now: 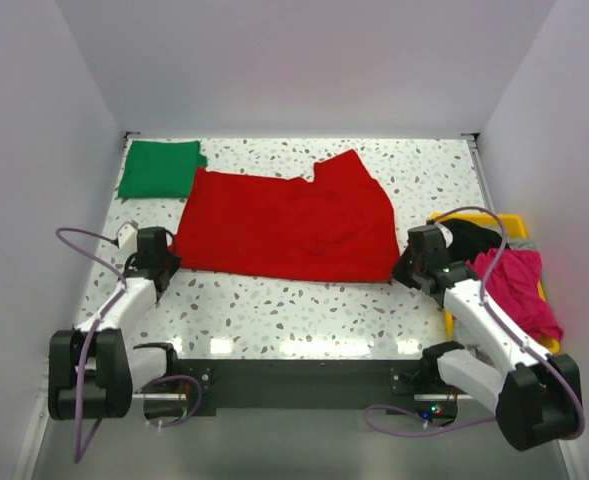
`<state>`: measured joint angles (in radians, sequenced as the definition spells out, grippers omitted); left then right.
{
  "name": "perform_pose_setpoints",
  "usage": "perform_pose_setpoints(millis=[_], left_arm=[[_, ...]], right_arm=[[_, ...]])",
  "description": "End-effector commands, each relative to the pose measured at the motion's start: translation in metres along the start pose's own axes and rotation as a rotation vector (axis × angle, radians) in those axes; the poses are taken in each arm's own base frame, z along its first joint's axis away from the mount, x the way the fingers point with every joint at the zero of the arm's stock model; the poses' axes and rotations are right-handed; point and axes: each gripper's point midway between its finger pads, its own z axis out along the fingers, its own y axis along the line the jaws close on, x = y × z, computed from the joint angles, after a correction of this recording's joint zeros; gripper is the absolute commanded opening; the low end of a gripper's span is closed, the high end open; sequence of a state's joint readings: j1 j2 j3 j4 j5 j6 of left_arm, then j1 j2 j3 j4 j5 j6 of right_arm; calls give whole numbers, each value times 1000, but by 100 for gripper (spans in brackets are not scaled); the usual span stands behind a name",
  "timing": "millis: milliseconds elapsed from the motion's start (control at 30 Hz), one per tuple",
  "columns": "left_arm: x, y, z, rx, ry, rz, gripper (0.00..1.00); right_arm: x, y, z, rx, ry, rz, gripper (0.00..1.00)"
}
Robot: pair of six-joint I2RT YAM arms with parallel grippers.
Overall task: Fold and stack the t-shirts
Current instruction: Fold the tshirt
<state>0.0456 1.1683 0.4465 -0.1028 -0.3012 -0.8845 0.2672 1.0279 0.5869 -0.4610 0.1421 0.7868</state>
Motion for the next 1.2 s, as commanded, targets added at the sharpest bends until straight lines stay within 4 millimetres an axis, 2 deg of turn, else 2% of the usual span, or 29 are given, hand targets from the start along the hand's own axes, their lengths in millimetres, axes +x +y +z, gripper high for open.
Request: perform_pose_setpoints(millis=[0,67,133,367,467,667,733,767,800,833,867,900,933,967,1000,1033,1067,1100,1133,1167], left_arm=[[-7,22,-18,-66,-46,-36,0],[-3,32,-25,-90,-43,-46,0],[-8,32,-36,-67,-69,-75,0],[1,51,-60,-79,-62,-127,0],[0,51,-69,-48,-76,-154,0],[1,50,-75,-47,-65,-185,0],[2,50,-75,-57,-58,-182,5],[1,50,-75,-61,-56,-182,13],[1,50,-76,-61,-56,-182,20],[-1,50,-76,-63,-60,-179,28],[-6,45,-79,-49,-72,-181,41],[-10,43,-81,-42,-81,-175,46],[-21,37,-86,-26,-110,-161,51],[-28,33,-89,-17,-128,-152,57],[-36,29,-92,-6,-150,-145,60],[-53,14,-98,48,-193,-115,61],[-58,7,-97,60,-197,-93,61],[-63,-2,-97,85,-202,-74,61],[-76,-22,-100,150,-223,-47,61],[-72,-29,-89,140,-185,-19,59]], right_arm=[[-3,0,-28,-2,12,25,0],[-1,-6,-42,6,12,37,0],[4,-13,-54,15,21,43,0],[21,-29,-82,10,42,64,0],[27,-34,-90,-5,43,81,0],[40,-40,-97,-10,75,101,0],[42,-43,-98,-5,73,105,4],[40,-43,-99,-4,67,108,10],[40,-43,-99,-4,67,108,10],[39,-42,-99,-5,66,105,20],[38,-41,-99,-8,64,98,27],[31,-34,-100,-38,41,92,33],[29,-28,-99,-57,51,65,47],[23,-22,-98,-75,36,52,53],[12,-7,-99,-131,4,34,56],[8,2,-97,-167,3,-14,59],[7,12,-92,-194,31,-34,59],[-6,29,-89,-244,-5,-44,61],[-11,37,-85,-264,-10,-68,62],[-12,43,-72,-252,24,-79,62]])
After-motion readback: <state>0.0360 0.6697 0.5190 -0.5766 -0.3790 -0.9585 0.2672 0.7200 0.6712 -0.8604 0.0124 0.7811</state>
